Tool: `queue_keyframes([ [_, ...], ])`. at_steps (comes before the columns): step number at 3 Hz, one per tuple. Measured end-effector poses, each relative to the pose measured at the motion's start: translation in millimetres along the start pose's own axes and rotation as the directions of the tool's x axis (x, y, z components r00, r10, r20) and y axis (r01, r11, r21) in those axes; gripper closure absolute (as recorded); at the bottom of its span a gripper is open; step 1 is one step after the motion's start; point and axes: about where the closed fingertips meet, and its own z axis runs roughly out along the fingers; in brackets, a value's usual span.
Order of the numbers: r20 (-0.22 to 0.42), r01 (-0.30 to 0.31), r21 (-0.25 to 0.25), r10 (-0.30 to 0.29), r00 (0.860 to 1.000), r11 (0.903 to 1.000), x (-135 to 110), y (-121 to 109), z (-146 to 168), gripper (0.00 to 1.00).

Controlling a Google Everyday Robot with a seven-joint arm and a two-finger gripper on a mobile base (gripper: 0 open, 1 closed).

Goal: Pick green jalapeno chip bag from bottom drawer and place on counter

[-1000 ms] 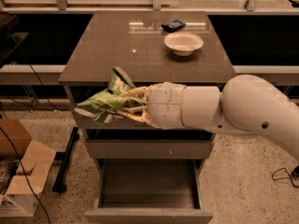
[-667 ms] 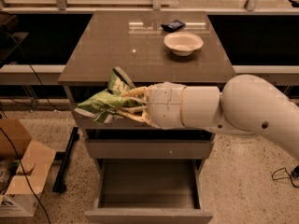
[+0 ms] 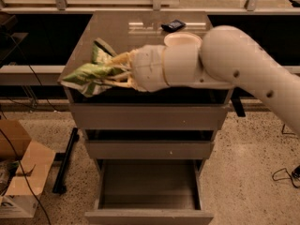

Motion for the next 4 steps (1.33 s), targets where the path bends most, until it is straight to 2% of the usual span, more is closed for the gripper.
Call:
queue_keyframes([
  [1,0.014,0.028,-0.021,-0.028,1.0,0.9994,13.8,-37.3,32.9,1.0],
  [2,0.017,0.014,-0.019,-0.014,1.0,0.9997,41.5,-75.2,74.8,1.0],
  [3,0.007,-0.003,-0.006,0.003,1.0,1.0,64.3,-99.7,95.6,1.0],
  [4,-0.016,-0.034,0.005,0.034,0.999,0.9994,103.3,-126.6,116.3,0.97],
])
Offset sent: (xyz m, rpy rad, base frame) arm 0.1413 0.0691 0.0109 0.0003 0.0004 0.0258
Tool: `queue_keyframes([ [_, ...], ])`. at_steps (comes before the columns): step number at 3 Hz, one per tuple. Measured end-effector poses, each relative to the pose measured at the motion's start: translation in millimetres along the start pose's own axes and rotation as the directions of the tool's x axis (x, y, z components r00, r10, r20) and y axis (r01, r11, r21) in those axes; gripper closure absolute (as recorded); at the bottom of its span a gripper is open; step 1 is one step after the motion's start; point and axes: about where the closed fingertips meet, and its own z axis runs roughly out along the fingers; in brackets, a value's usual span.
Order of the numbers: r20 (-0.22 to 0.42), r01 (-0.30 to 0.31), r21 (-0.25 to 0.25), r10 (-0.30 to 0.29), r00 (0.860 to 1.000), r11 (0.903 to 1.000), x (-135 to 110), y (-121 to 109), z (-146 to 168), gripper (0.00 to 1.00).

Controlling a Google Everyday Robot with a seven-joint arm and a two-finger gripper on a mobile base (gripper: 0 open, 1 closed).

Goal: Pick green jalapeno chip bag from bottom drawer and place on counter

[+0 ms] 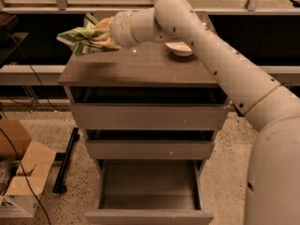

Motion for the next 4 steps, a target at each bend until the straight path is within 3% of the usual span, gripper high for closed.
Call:
queue_keyframes([
  [1,-0.028,-0.013,-0.004,0.012,1.0,0.9999,25.8,-18.2,6.7,0.75],
  [2,-0.022,-0.032,0.03,0.032,0.999,0.9991,49.6,-41.2,0.2,0.44],
  [4,-0.016,-0.032,0.017,0.032,0.999,0.9993,46.2,-36.0,7.8,0.0],
])
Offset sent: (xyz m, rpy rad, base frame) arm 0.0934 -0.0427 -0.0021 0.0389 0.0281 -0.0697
